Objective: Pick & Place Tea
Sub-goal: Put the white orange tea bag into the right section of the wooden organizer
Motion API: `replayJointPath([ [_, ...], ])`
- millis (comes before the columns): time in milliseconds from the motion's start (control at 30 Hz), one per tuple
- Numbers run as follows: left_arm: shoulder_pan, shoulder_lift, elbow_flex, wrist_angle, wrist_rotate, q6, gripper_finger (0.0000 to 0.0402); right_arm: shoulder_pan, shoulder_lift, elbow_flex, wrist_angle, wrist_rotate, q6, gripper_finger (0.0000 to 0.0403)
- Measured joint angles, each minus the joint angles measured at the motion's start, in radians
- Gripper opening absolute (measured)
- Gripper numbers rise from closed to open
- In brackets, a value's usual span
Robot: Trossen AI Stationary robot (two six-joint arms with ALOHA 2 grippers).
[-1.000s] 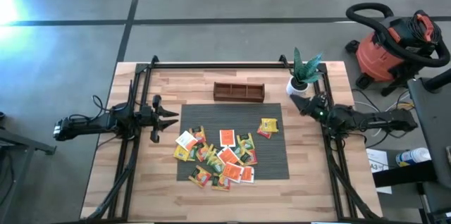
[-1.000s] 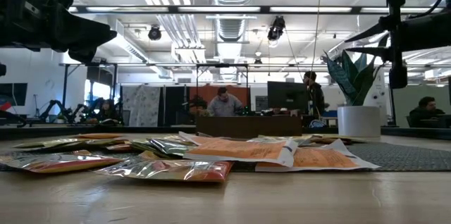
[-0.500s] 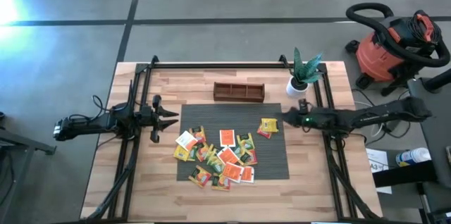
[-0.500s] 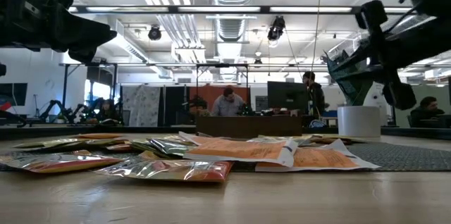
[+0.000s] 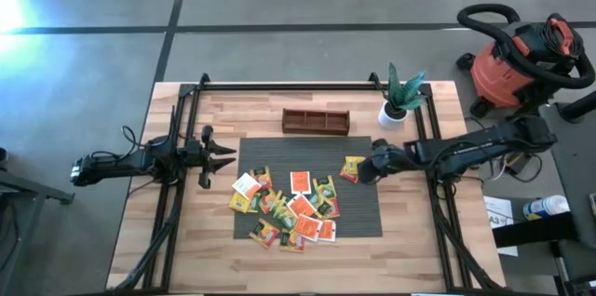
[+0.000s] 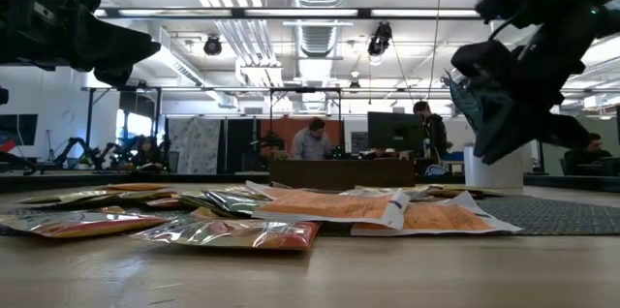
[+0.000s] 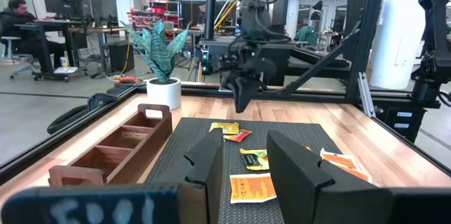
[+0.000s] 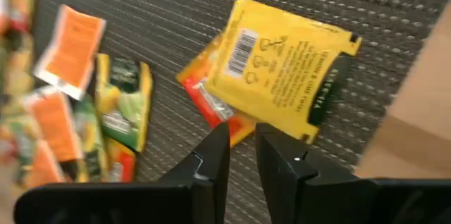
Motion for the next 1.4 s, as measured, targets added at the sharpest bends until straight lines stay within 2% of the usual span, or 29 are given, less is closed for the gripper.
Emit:
replayJointPath([
  [133, 0.0, 0.0, 0.0, 0.0, 0.0, 0.0, 0.0106, -0.002, 0.04, 0.067, -0.066, 0.03, -0.049, 0.0078],
  [300, 0.0, 0.0, 0.0, 0.0, 0.0, 0.0, 0.0106, -0.006, 0.063, 0.143, -0.196, 0.031, -0.165, 0.0135],
  [433, 0.0, 0.0, 0.0, 0.0, 0.0, 0.0, 0.0106, 0.007, 0.076, 0.179, -0.272, -0.002, -0.343, 0.019],
  [567, 0.0, 0.0, 0.0, 0.0, 0.0, 0.0, 0.0106, 0.034, 0.103, 0.182, -0.264, -0.002, -0.619, 0.0219],
  [700, 0.0, 0.002, 0.0, 0.0, 0.0, 0.0, 0.0106, 0.042, 0.167, 0.184, -0.267, 0.04, -0.781, 0.0223],
  [967, 0.0, 0.005, 0.0, 0.0, 0.0, 0.0, 0.0106, 0.042, 0.27, 0.242, -0.264, 0.14, -0.817, 0.0224],
  [1167, 0.0, 0.008, 0.0, 0.0, 0.0, 0.0, 0.0106, 0.041, 0.316, 0.265, -0.258, 0.144, -0.922, 0.0224],
  [1300, 0.0, 0.01, 0.0, 0.011, 0.0, -0.018, 0.0106, 0.041, 0.321, 0.268, -0.256, 0.144, -0.911, 0.0224],
  [1400, -0.001, 0.01, 0.0, 0.044, 0.0, -0.139, 0.0106, 0.041, 0.316, 0.268, -0.254, 0.144, -0.866, 0.0224],
])
